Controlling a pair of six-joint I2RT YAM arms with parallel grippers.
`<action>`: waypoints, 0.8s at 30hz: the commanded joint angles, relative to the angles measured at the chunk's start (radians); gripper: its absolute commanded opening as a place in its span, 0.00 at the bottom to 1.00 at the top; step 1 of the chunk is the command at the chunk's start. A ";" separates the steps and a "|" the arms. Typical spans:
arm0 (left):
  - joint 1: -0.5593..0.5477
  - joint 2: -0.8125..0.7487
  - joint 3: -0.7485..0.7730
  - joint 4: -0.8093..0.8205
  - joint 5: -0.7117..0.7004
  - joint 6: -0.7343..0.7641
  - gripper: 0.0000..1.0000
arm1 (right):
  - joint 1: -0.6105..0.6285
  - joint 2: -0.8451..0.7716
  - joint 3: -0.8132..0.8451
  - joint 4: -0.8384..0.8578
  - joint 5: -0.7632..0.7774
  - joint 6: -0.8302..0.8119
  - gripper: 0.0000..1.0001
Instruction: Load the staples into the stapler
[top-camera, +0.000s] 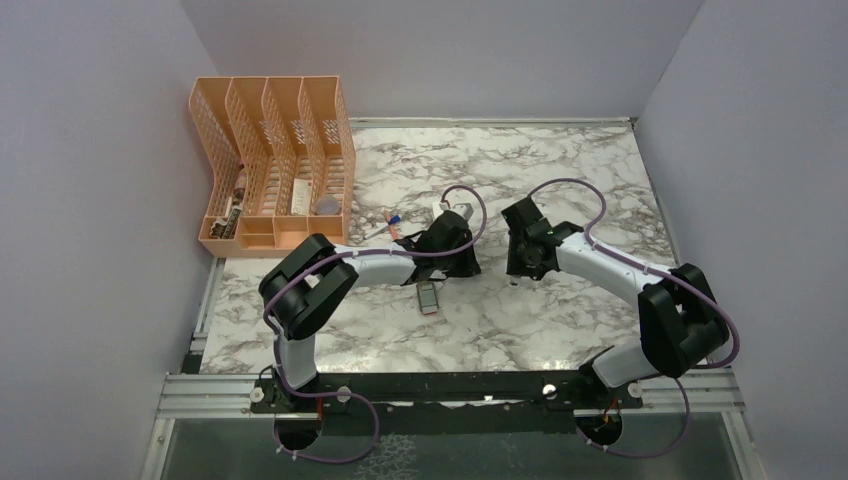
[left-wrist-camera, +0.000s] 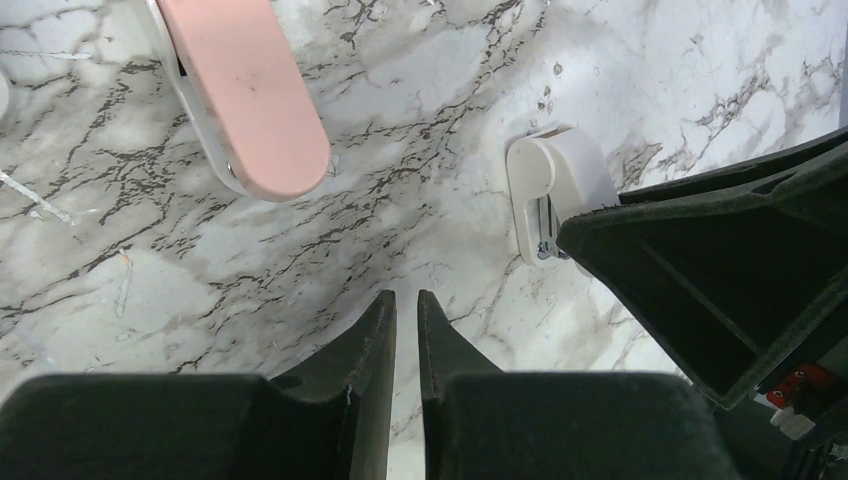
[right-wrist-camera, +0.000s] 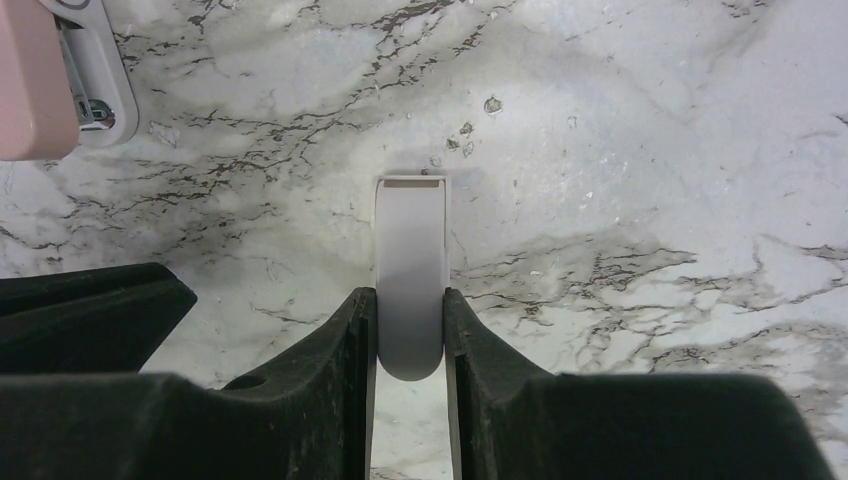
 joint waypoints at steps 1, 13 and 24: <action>0.009 -0.039 -0.009 0.012 -0.021 0.014 0.15 | -0.001 0.027 -0.028 -0.015 -0.038 -0.003 0.24; 0.015 -0.052 -0.023 0.012 -0.019 0.014 0.14 | -0.001 0.118 -0.032 0.027 -0.028 0.021 0.24; 0.017 -0.093 -0.025 0.003 -0.041 0.028 0.17 | -0.001 -0.017 0.074 -0.014 0.022 -0.026 0.49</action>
